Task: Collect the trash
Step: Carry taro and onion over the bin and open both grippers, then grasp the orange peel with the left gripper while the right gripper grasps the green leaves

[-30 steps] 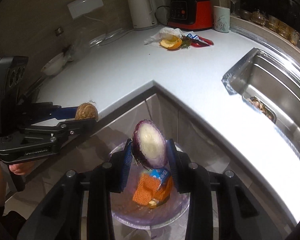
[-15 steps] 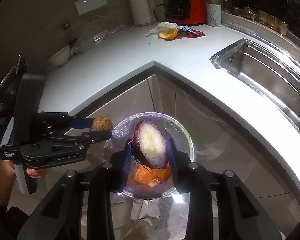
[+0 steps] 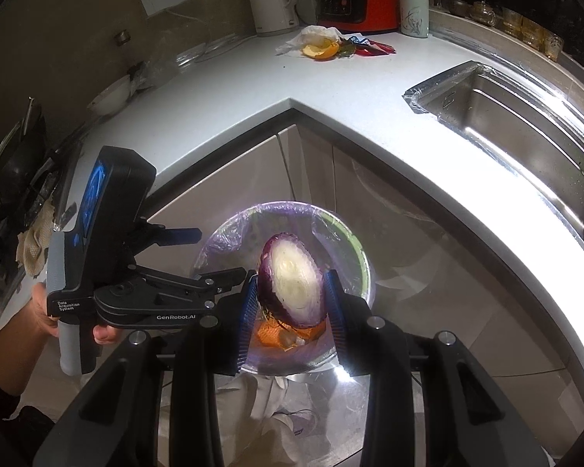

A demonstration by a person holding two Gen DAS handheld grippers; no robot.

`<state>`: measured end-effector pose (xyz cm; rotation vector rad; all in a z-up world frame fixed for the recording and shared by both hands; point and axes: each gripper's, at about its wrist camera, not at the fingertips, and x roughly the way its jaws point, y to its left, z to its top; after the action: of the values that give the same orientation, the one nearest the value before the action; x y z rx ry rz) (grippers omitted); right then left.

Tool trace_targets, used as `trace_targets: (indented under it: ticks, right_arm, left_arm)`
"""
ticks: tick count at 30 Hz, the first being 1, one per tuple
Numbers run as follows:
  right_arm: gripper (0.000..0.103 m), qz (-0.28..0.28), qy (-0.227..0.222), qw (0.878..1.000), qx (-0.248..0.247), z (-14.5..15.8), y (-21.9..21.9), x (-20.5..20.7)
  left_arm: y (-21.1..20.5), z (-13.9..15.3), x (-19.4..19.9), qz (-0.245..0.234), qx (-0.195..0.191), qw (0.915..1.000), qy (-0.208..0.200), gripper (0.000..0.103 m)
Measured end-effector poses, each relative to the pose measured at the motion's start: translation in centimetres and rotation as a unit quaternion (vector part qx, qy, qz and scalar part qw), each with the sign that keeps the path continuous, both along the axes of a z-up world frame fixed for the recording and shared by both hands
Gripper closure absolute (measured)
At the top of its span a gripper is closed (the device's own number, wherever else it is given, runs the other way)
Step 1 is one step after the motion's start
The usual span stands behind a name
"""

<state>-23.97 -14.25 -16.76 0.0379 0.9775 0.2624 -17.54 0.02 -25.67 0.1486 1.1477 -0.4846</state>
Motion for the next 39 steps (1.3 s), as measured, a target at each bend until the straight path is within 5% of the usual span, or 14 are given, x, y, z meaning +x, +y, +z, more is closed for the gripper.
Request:
trace_targets:
  ticks: [13,21,26,39]
  right_arm:
    - [0.068,0.032,0.038,0.999,0.023,-4.9,2.3,3.0]
    - [0.066,0.04,0.077,0.996,0.014,-9.6,4.3,4.6]
    - [0.027,0.031,0.096,0.995,0.007,-10.9,4.5,5.5]
    - [0.02,0.011,0.084,0.996,-0.006,-8.0,3.4,7.7]
  left_arm:
    - [5.2,7.0,-0.7,0.04,-0.012,0.9972,-0.063,0.023]
    - [6.9,8.2,-0.2,0.056,-0.001,0.9955,-0.076,0.023]
    - [7.0,8.4,0.3,0.056,0.005,0.9956,-0.075,0.023]
    - [6.1,9.6,5.3,0.042,0.005,0.9956,-0.084,0.02]
